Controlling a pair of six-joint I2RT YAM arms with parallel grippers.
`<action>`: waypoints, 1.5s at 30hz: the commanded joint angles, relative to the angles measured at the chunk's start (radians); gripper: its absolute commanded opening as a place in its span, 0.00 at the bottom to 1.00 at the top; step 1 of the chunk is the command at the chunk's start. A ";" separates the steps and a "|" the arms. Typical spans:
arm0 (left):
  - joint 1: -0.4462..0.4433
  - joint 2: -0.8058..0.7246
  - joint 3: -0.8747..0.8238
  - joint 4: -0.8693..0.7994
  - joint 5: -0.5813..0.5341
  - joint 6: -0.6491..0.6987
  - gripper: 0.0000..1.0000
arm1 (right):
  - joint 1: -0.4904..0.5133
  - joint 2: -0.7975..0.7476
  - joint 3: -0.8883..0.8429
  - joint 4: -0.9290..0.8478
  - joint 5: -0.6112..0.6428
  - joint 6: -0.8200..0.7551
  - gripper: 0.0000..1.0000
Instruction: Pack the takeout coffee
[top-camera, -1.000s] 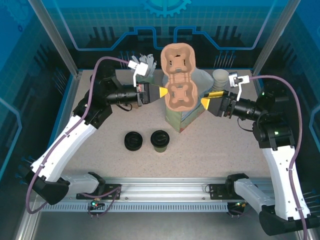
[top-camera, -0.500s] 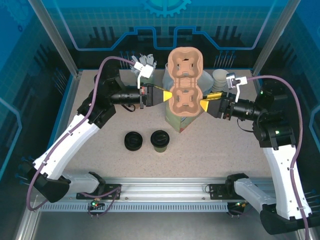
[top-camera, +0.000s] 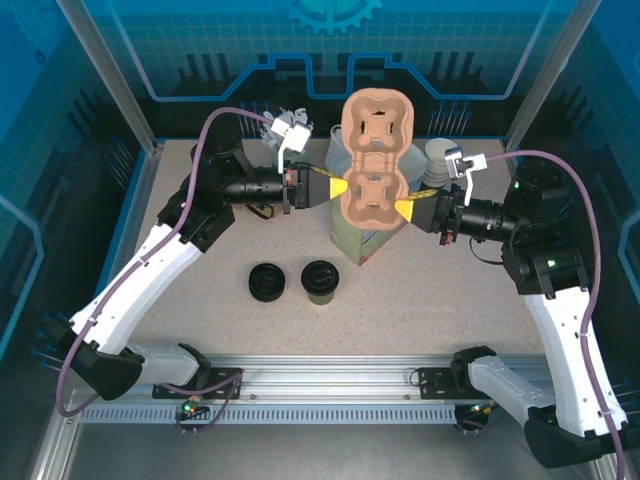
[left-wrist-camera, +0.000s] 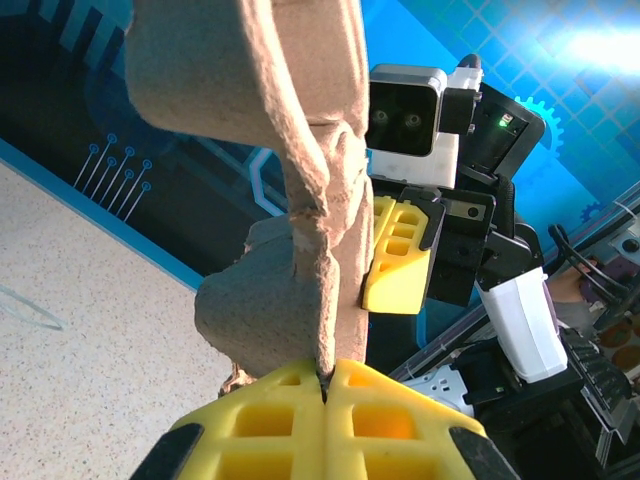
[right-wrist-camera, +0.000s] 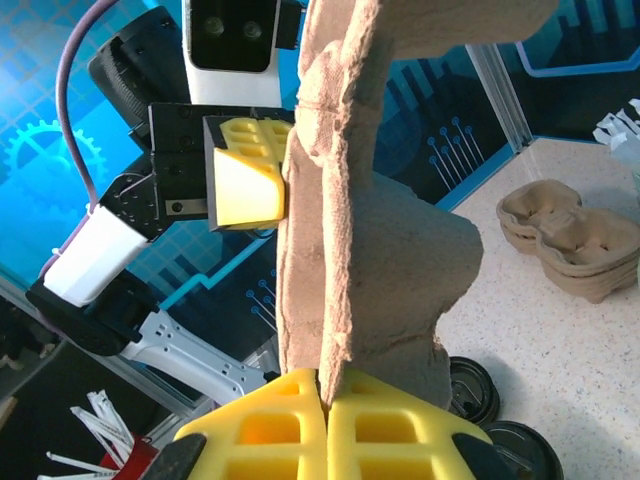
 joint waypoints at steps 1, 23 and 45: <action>-0.009 0.007 0.034 -0.018 0.011 0.039 0.23 | 0.024 -0.022 0.013 -0.002 0.033 -0.012 0.00; -0.149 0.021 0.226 -0.466 -0.508 0.644 0.71 | 0.044 0.072 0.184 -0.604 0.242 -0.090 0.00; -0.267 0.218 0.313 -0.756 -0.631 1.014 0.65 | 0.238 0.178 0.215 -0.755 0.343 -0.139 0.00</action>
